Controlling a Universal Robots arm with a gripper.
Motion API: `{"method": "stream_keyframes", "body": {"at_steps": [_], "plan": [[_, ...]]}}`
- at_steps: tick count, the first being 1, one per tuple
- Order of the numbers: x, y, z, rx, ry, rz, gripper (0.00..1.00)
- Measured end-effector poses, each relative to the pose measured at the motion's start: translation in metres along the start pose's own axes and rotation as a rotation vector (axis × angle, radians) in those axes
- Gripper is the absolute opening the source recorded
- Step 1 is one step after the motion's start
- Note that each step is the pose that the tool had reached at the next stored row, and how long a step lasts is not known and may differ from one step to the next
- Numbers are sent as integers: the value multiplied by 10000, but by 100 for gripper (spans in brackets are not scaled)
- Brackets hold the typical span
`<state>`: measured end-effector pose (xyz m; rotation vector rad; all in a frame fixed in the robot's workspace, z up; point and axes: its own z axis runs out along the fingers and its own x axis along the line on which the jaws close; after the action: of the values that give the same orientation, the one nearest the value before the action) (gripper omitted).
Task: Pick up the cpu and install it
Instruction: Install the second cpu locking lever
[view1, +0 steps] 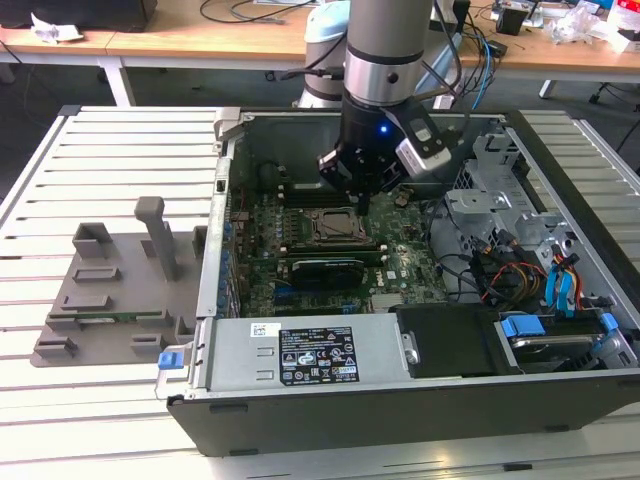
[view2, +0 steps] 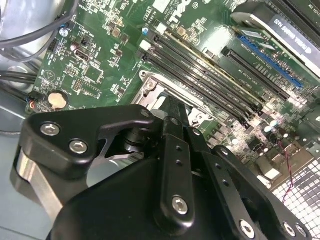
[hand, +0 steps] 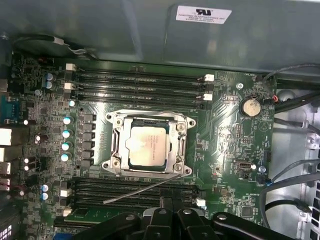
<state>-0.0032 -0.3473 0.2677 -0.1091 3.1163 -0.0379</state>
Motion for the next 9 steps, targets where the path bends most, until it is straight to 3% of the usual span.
{"method": "stream_keyframes", "body": {"at_steps": [9], "plan": [[7, -97, 30, 0, 1, -1, 11]]}}
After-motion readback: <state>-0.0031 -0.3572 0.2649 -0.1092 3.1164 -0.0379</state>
